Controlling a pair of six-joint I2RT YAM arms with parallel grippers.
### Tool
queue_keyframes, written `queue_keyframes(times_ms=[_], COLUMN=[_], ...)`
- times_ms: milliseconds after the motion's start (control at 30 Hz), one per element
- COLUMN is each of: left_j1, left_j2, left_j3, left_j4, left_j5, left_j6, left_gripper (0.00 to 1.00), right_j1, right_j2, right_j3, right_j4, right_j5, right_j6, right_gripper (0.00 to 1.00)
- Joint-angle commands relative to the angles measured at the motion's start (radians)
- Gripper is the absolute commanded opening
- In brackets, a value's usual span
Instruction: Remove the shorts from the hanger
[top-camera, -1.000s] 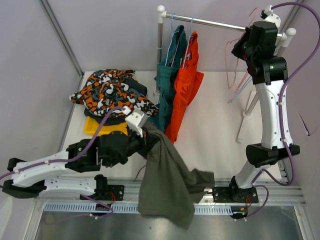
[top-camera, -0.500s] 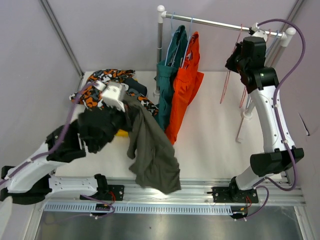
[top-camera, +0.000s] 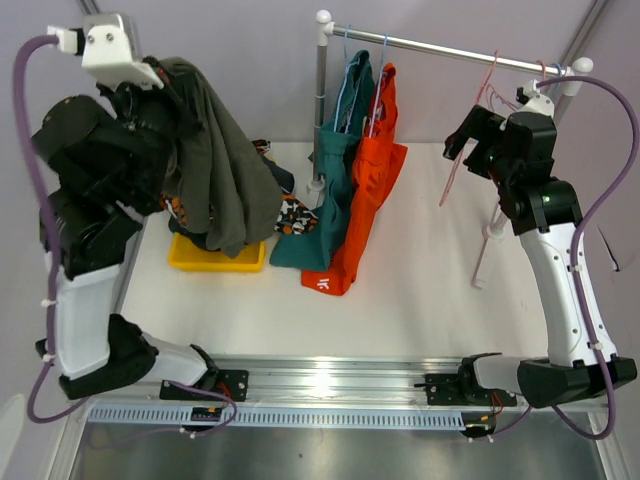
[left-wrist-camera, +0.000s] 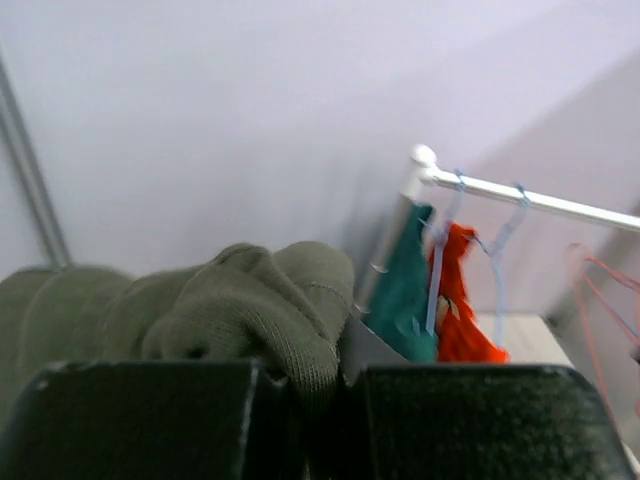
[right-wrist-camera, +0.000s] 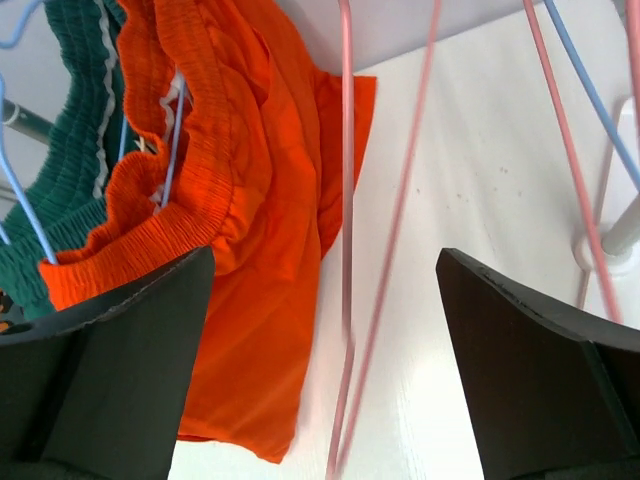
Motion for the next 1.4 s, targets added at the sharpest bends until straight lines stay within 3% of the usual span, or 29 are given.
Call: queue_keyframes(times_ms=[0,67,167,200,300,400,500,567,600,633,667,833,1000,1233,1367], left_j1=[0.106,0.223,0.433,0.526,0.655,0.709,0.719,0.719,0.719,0.719,0.717,0.654,0.546,0.465,0.464], left_j2=[0.092,0.149,0.221,0.232,0.278,0.347,0.378,0.388,0.39,0.392,0.393,0.257,-0.051,-0.535,-0.687], left_j3=[0.101,0.119,0.096,0.048,-0.086,-0.166,-0.265,-0.339,-0.393,-0.439,-0.462,-0.724,-0.983,-1.39,-1.471], left_j4=[0.072,0.087,0.096,0.114,0.196,0.213,0.208,0.217,0.223,0.227,0.228,0.289,0.32,0.326,0.247], left_j5=[0.076,0.114,0.302,0.344,0.431,0.39,0.436,0.508,0.536,0.568,0.601,0.632,0.642,0.634,0.666], left_j6=[0.119,0.113,-0.008,-0.075,-0.162,-0.191,-0.202,-0.209,-0.22,-0.226,-0.231,-0.26,-0.289,-0.308,-0.305], left_gripper=[0.0,0.0,0.0,0.0,0.0,0.0,0.0,0.32,0.55,0.95,0.99,0.99,0.99,0.99,0.99], right_j1=[0.0,0.0,0.002,0.0,0.002,0.002,0.002,0.002,0.003,0.003,0.003,0.037,0.176,0.238,0.279], right_j2=[-0.053,-0.083,-0.132,-0.148,-0.211,-0.264,-0.31,-0.327,-0.333,-0.332,-0.327,-0.178,0.016,0.286,0.366], right_j3=[-0.044,-0.089,-0.156,-0.173,-0.222,-0.227,-0.198,-0.175,-0.142,-0.122,-0.102,0.05,0.213,0.418,0.468], right_j4=[0.016,0.023,0.029,0.033,0.027,0.006,0.012,0.039,0.074,0.093,0.114,0.208,0.176,0.106,0.102], right_j5=[-0.006,-0.011,-0.023,-0.025,-0.028,-0.026,-0.051,-0.131,-0.158,-0.207,-0.265,-0.354,-0.252,-0.213,-0.124], right_j6=[0.001,0.004,0.019,0.024,0.035,0.038,0.043,0.043,0.043,0.053,0.064,0.121,0.084,0.098,0.093], right_gripper=[0.99,0.99,1.0,1.0,0.99,0.99,0.99,0.99,1.0,0.99,0.99,0.99,0.99,0.96,0.95])
